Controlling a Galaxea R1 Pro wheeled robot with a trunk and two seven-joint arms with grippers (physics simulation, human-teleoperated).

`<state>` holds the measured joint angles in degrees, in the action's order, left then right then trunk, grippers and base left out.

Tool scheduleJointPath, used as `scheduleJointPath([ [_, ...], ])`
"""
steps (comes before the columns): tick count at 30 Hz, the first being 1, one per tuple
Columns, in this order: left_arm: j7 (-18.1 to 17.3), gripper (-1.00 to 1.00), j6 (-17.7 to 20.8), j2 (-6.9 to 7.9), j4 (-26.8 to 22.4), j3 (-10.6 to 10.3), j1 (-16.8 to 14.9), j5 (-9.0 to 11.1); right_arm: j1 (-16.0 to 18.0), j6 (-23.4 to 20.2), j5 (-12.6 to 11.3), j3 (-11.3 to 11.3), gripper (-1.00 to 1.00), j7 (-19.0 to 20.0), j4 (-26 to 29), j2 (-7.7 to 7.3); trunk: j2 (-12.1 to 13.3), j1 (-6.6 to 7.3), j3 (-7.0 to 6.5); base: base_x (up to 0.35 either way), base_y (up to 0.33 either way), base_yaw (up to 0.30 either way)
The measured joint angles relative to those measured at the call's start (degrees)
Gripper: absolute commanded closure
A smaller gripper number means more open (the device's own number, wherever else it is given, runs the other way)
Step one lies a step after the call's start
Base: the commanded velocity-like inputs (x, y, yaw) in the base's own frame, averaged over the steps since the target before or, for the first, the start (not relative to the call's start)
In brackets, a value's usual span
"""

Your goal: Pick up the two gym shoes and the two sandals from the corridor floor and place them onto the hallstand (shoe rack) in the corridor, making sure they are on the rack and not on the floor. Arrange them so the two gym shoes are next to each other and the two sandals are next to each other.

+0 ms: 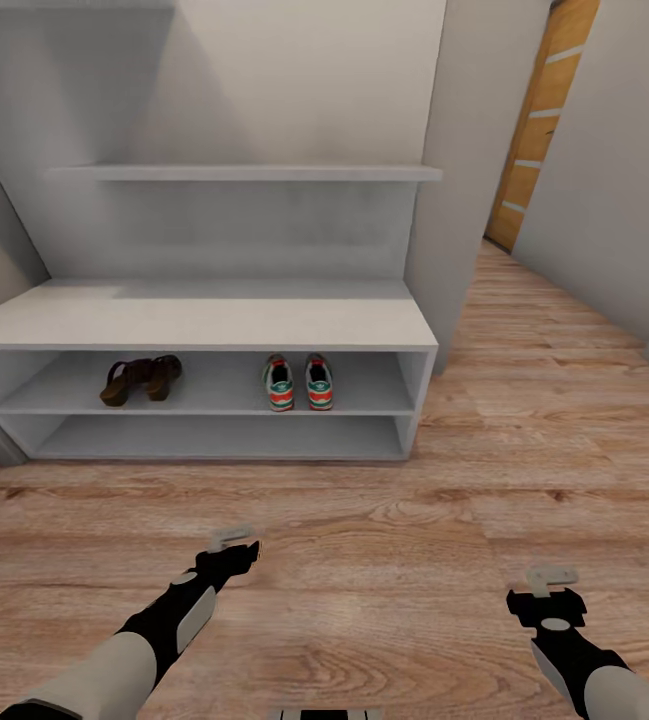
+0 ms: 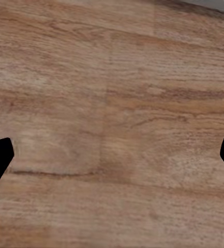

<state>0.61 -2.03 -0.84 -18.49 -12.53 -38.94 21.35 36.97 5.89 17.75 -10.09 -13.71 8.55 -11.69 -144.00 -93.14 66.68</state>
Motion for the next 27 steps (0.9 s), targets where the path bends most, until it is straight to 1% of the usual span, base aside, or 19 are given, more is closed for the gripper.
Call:
scheduleJointPath([
  [4, -0.03, -1.0, -0.01, 1.58, 0.08, -0.01, 0.0, 0.0, -0.03, 1.23, 0.0, -0.07, -1.0, 0.0, -0.91, 0.0, 0.0, 0.0, 0.0, -0.002, 0.002, 0.0],
  [6, -0.04, -1.0, -0.02, 1.87, 0.14, -0.02, 0.0, 0.0, -0.04, 1.73, 0.02, -0.08, -1.0, 0.0, -1.65, 0.0, 0.0, 0.0, 0.0, -0.001, 0.001, 0.0],
  [11, -0.07, -1.0, -0.11, 2.72, 1.71, -0.03, 0.0, -0.05, -0.12, 4.16, -0.02, -0.12, -1.0, -0.02, -7.6, -0.03, 0.0, 0.0, 0.0, 0.0, 0.0, 0.0],
  [14, -0.07, -1.0, -0.24, 2.97, 2.27, -0.03, 0.0, -0.06, -0.52, 4.65, -0.05, -0.16, -1.0, -0.07, -9.13, -0.03, 0.0, 0.0, 0.0, 0.0, 0.0, 0.0],
  [17, -0.09, -1.0, -0.42, 3.31, 2.76, -0.07, 0.0, -0.1, -2.25, 5.12, -0.09, -0.22, -1.0, -0.22, -10.43, -0.09, 0.0, 0.0, 0.0, 0.0, 0.0, 0.0],
  [18, -0.09, -1.0, -0.42, 3.31, 2.77, -0.07, 0.0, -0.1, -2.28, 5.12, -0.06, -0.17, -1.0, -0.22, -10.43, -0.09, 0.0, 0.0, 0.0, 0.0, 0.0, 0.0],
  [25, -0.12, -1.0, -0.6, 4.6, 3.52, -0.17, 0.0, -0.19, -7.42, 5.54, -0.05, -0.23, -1.0, -0.38, -11.45, -0.28, 0.0, 0.0, 0.0, 0.0, 0.0, 0.0],
  [26, -0.12, -1.0, -0.6, 4.6, 3.53, -0.18, 0.0, -0.19, -7.44, 5.54, -0.02, -0.19, -1.0, -0.38, -11.45, -0.28, 0.0, 0.0, 0.0, 0.0, 0.0, 0.0],
  [27, -0.12, -1.0, -0.61, 4.73, 3.79, -0.18, 0.0, -0.2, -8.15, 5.54, -0.04, -0.23, -1.0, -0.39, -11.51, -0.29, 0.0, 0.0, 0.0, 0.0, 0.0, 0.0],
])
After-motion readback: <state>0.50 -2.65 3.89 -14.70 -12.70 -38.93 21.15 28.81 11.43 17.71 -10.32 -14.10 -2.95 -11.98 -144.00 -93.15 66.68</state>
